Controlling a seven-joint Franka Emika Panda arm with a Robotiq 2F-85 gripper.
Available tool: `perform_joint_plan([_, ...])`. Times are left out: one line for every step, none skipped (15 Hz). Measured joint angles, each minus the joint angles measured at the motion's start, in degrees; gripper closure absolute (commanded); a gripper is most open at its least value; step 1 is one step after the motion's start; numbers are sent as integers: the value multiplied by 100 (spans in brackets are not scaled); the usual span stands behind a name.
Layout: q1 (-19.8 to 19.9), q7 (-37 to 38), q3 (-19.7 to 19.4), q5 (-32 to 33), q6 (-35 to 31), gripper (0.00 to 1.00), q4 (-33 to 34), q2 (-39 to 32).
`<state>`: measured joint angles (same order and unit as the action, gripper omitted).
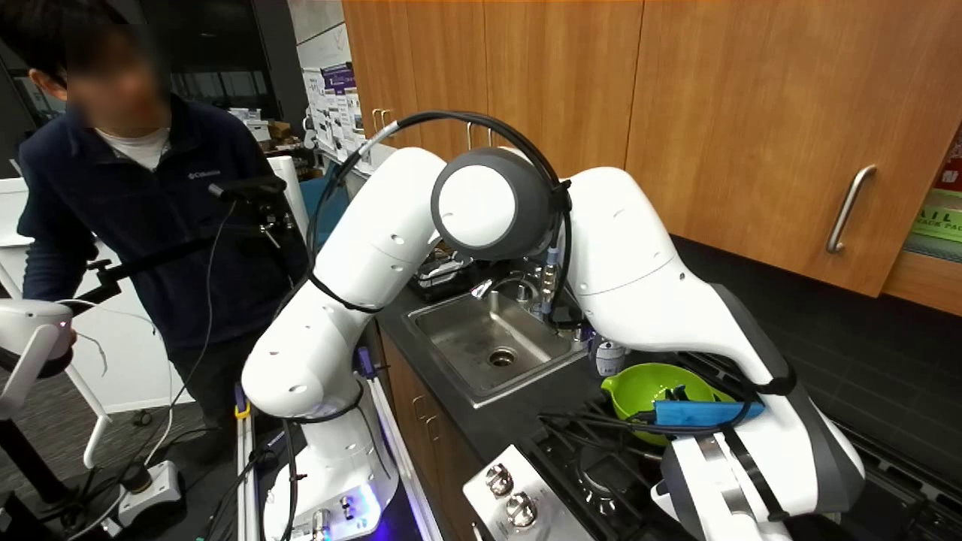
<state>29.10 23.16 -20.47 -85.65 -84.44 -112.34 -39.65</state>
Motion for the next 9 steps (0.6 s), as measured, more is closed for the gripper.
perform_joint_plan([1, 0, -4, 0, -1, 95, -6, -10])
perform_joint_plan([3, 0, -7, 0, -1, 95, -13, -25])
perform_joint_plan([4, 0, -12, 0, -1, 95, -17, -45])
perform_joint_plan([5, 0, -17, 0, -1, 95, -22, -70])
perform_joint_plan([5, 0, -20, 0, -1, 95, -30, -90])
perform_joint_plan([6, 0, -22, 0, -1, 95, -40, -107])
perform_joint_plan([6, 0, -22, 0, -1, 95, -46, -122])
perform_joint_plan([6, 0, -22, 0, 3, 95, -49, -134])
perform_joint_plan([5, 0, -21, 0, 8, 95, -52, -139])
